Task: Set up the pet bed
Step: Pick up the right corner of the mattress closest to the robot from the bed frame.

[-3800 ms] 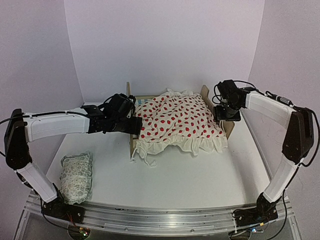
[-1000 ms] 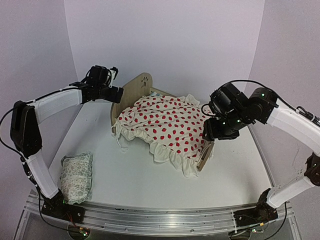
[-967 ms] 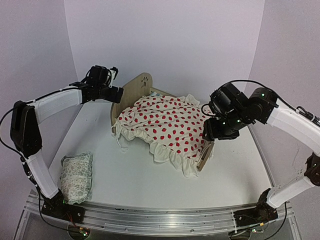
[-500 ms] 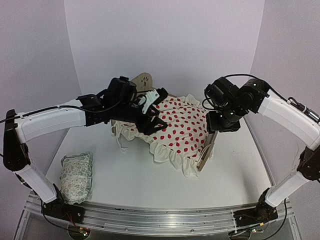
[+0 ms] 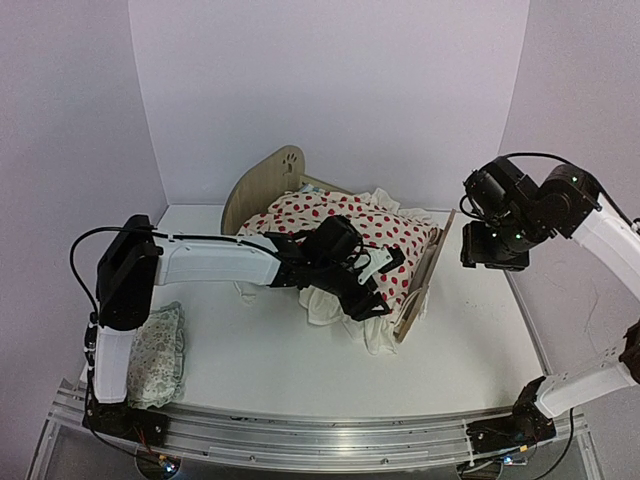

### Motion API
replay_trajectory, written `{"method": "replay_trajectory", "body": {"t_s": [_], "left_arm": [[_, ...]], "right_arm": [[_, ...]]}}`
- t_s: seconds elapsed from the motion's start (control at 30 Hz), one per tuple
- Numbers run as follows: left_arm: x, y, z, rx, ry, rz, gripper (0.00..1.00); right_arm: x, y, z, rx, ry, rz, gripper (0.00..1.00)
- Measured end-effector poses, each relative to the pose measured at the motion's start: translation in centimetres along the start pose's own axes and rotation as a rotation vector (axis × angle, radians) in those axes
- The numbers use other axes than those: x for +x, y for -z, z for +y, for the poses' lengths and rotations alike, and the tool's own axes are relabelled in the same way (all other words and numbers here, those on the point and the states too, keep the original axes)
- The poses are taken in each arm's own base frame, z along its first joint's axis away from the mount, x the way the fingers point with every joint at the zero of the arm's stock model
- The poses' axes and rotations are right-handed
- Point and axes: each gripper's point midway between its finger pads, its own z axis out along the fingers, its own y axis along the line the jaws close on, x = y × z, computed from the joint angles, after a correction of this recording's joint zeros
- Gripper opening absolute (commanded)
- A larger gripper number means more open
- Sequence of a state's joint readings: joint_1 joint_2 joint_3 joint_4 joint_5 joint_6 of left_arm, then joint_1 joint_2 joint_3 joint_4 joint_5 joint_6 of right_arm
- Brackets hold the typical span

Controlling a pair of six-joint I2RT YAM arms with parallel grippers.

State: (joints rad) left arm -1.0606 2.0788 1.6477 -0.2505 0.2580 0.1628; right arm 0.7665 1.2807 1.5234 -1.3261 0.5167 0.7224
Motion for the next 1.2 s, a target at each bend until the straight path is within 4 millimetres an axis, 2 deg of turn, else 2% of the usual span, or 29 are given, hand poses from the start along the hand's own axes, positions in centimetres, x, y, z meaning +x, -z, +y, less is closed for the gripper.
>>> {"method": "replay_trajectory", "body": {"t_s": [0.1,0.23,0.43,0.47,0.57,0.67,0.77,1.2], "left_arm": [[0.8,-1.1,0.8,-0.034,0.007,0.018,0.64],[1.8,-2.2,2.2,-0.100,0.003,0.038,0.64],[1.9,-2.6,2.8,-0.133,-0.033,0.032,0.65],[1.9,-2.6,2.8,-0.131,-0.039,0.029,0.61],[2.1,-2.8,2.8,-0.131,-0.051,0.023,0.40],[2.2,-3.1,3.0,-0.140,-0.056,0.021,0.14],[2.2,-3.3,3.2,-0.152,-0.068,0.018,0.01],[1.7,-3.2,3.6,-0.186,-0.053,0.005,0.00]], "right_arm": [[0.5,-0.2,-0.3,0.010,-0.011,0.011,0.63],[0.9,-0.3,-0.6,0.011,-0.029,0.017,0.63],[0.9,0.3,-0.9,-0.008,-0.046,0.009,0.63],[0.9,0.4,-0.9,-0.010,-0.047,0.008,0.63],[1.0,0.4,-0.8,-0.012,-0.046,0.010,0.63],[1.0,0.4,-0.8,-0.012,-0.046,0.011,0.63],[1.0,0.3,-0.8,-0.012,-0.041,0.012,0.63],[1.0,0.2,-0.7,-0.006,0.002,0.016,0.64]]}}
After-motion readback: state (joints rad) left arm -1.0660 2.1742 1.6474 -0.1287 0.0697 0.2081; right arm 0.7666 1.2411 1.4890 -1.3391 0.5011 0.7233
